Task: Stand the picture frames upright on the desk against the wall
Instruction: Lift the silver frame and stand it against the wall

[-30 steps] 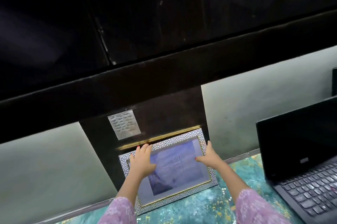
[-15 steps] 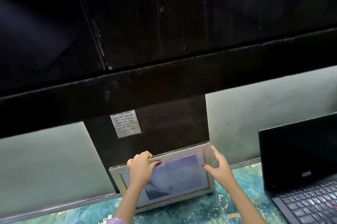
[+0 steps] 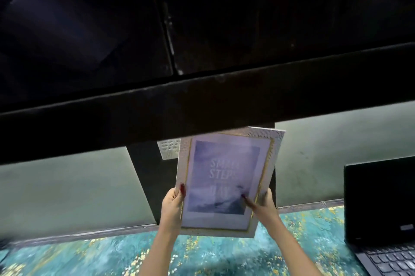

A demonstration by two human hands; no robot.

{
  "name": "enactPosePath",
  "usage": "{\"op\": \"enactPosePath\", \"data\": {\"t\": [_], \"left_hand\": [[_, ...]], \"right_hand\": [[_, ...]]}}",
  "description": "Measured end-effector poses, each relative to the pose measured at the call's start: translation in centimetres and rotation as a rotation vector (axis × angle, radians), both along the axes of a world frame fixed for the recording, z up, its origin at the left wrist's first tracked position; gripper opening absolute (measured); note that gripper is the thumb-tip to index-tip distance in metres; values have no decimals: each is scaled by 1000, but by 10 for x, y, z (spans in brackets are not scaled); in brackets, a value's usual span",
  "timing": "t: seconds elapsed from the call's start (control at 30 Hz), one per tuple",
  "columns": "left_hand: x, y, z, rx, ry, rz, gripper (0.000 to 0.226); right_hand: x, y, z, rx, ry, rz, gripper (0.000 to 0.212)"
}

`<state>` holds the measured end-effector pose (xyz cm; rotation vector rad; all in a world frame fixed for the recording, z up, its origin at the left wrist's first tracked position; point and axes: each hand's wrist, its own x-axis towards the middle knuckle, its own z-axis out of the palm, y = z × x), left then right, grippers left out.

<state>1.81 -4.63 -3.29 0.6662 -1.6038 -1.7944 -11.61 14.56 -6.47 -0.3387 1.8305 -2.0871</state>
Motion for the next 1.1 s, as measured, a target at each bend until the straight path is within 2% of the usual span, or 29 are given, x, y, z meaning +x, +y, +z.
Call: {"op": "enactPosePath", "data": {"t": [0.07, 0.17, 0.23, 0.3, 0.43, 0.67, 0.77, 0.87, 1.0, 1.1], "left_hand": [[-3, 2, -9, 57, -27, 32, 24], [-6, -7, -28, 62, -159, 97, 18], [-10, -15, -42, 8, -293, 17, 10], [-13, -17, -50, -24, -417, -50, 10], [-17, -13, -48, 35, -548, -4, 13], [-34, -35, -72, 65, -580, -64, 23], [-34, -44, -76, 58, -533, 1, 20], [-28, -43, -58, -31, -523, 86, 23], [-27, -40, -46, 31, -550, 3, 28], [-25, -31, -45, -53, -533, -34, 36]], "right_hand": [[-2, 0, 3, 33, 41, -7, 43], [-7, 3, -4, 292, 127, -19, 29], [-8, 2, -11, 414, 168, -36, 20], [-7, -1, -13, 479, 180, -56, 18], [-10, -6, -14, 521, 180, -67, 21], [-15, -7, -15, 553, 150, -21, 26], [-14, -10, -12, 542, 154, -28, 25], [-12, -12, -12, 510, 163, -38, 24], [-13, -17, -13, 524, 143, 8, 29], [-14, -19, -8, 563, 107, 35, 36]]}}
